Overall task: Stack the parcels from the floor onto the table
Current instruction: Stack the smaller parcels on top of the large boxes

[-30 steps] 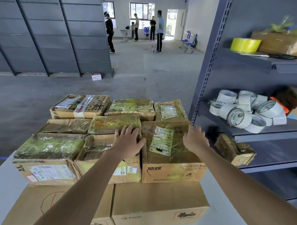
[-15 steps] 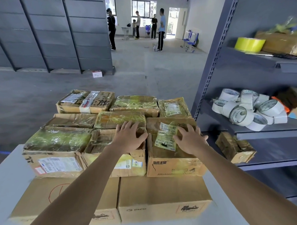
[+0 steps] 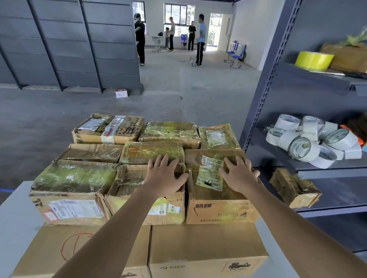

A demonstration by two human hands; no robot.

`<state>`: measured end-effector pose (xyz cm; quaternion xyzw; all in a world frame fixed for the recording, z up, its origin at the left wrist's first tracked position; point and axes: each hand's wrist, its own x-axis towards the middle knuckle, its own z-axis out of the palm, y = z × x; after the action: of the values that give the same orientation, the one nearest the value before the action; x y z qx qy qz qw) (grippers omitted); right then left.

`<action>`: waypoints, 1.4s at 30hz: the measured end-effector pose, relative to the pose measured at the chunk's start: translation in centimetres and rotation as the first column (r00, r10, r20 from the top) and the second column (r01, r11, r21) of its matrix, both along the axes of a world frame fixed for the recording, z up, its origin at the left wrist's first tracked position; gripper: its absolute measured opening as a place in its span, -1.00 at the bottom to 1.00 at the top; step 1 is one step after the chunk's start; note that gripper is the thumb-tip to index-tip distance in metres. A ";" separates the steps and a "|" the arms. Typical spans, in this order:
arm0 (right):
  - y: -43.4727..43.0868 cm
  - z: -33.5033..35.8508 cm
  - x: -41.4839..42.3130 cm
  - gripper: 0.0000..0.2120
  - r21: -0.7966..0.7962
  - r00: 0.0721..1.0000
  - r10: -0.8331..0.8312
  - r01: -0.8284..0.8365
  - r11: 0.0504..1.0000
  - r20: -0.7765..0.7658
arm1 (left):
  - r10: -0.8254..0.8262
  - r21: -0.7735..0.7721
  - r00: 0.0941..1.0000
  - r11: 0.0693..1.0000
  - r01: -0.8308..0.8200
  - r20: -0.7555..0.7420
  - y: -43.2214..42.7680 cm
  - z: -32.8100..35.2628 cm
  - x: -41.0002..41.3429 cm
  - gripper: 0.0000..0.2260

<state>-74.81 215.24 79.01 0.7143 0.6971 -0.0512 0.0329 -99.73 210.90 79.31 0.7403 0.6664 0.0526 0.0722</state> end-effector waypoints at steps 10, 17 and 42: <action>-0.3 0.1 0.0 -0.45 0.019 1.000 -0.014 0.015 1.000 -0.023 | 0.001 0.011 1.000 1.000 -0.001 -0.003 -0.1 0.4 0.3 -0.37; -0.1 1.7 0.6 -0.51 0.036 0.989 -0.086 0.091 0.995 -0.122 | 0.021 0.069 0.999 0.997 -0.023 0.027 0.9 3.1 0.5 -0.52; 13.9 -1.1 4.8 -0.68 0.078 0.852 -0.180 0.249 0.965 -0.491 | -0.058 -0.070 0.998 0.996 0.056 -0.021 13.3 1.7 4.5 -0.28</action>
<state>-70.05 229.12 77.90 0.7531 0.6010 -0.1816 -0.1964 -95.25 224.20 81.02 0.7565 0.6473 0.0188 0.0915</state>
